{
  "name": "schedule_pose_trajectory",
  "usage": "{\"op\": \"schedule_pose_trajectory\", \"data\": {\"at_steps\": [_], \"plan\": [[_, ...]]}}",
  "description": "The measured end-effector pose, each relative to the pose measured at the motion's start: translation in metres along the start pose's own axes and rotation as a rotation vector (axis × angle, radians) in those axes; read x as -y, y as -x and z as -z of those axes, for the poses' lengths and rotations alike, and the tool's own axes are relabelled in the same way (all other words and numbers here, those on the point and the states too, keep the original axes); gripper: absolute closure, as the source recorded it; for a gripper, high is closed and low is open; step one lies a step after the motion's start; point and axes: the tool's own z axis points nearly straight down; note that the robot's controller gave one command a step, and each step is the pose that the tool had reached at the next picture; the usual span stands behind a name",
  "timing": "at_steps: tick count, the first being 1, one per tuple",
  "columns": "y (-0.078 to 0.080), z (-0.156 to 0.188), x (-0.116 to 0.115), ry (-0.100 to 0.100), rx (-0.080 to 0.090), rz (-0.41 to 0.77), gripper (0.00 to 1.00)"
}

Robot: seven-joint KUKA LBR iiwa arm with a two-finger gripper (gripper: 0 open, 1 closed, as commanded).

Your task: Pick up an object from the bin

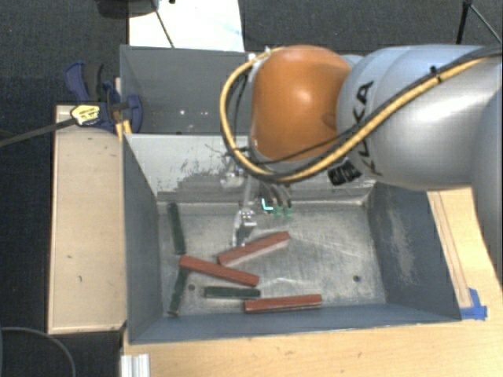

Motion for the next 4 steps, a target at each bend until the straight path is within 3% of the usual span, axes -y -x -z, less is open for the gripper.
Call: {"op": "schedule_pose_trajectory", "data": {"at_steps": [1, 2, 3, 4], "plan": [[0.002, 0.004, 0.001, 0.001, 0.008, -0.004, 0.00], [-0.005, -0.039, 0.007, 0.003, 0.014, -0.013, 0.00], [-0.008, -0.100, 0.010, 0.001, 0.009, 0.082, 0.00], [-0.006, -0.147, 0.045, 0.004, 0.011, 0.033, 1.00]]}}
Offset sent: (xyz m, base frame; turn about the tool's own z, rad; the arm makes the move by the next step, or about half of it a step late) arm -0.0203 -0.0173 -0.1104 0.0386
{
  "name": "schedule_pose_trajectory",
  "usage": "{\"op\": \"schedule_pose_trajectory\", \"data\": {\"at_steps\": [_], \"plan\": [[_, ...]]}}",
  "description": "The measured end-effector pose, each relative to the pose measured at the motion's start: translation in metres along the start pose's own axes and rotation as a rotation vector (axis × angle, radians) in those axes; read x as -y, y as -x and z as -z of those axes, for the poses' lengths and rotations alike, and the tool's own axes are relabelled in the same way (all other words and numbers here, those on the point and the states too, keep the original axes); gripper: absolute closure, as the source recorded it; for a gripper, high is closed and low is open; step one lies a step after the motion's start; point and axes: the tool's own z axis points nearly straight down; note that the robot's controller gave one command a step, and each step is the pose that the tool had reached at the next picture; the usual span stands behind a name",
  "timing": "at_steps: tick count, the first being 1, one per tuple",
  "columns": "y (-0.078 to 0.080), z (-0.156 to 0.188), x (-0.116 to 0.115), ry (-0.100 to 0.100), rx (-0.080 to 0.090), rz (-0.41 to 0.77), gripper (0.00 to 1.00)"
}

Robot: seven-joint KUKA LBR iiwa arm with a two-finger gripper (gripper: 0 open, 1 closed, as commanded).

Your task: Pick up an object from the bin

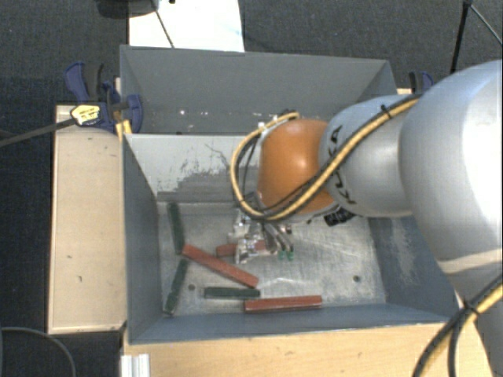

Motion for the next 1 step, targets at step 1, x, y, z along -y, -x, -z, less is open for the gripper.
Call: {"op": "schedule_pose_trajectory", "data": {"at_steps": [1], "plan": [[0.0000, 0.0000, 0.0000, 0.000, 0.000, -0.002, 1.00]]}}
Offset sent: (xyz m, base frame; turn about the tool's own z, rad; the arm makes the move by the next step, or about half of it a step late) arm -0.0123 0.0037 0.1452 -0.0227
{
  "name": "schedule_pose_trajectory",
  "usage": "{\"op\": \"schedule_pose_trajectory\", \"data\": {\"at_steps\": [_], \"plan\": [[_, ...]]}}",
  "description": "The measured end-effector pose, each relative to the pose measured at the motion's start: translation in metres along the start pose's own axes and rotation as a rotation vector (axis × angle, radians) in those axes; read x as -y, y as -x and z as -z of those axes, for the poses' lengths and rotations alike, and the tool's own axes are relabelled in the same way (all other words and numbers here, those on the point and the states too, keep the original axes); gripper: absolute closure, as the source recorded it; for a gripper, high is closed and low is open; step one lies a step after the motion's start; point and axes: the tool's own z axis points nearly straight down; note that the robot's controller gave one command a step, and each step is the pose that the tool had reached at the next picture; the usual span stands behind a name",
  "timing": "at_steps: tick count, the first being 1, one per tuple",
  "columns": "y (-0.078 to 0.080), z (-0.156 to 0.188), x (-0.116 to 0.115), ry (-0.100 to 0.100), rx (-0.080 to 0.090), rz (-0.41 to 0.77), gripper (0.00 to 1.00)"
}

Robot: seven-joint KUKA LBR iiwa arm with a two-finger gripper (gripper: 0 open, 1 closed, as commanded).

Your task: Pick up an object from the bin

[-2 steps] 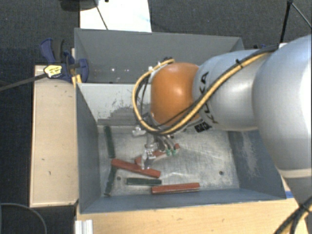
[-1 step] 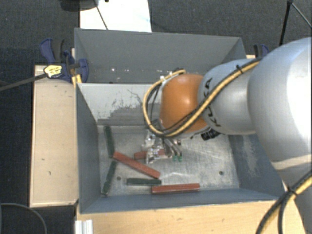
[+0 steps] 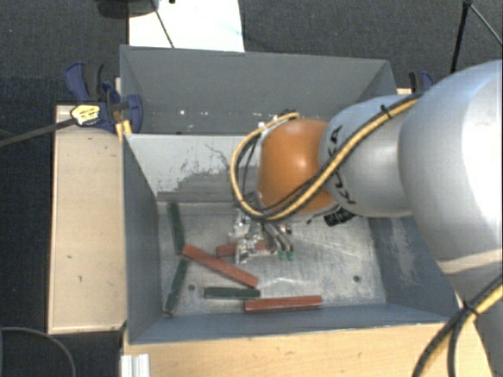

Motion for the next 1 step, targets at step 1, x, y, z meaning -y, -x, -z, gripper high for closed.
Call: {"op": "schedule_pose_trajectory", "data": {"at_steps": [1], "plan": [[-0.0103, 0.1460, -0.0047, -0.004, -0.004, 0.014, 1.00]]}}
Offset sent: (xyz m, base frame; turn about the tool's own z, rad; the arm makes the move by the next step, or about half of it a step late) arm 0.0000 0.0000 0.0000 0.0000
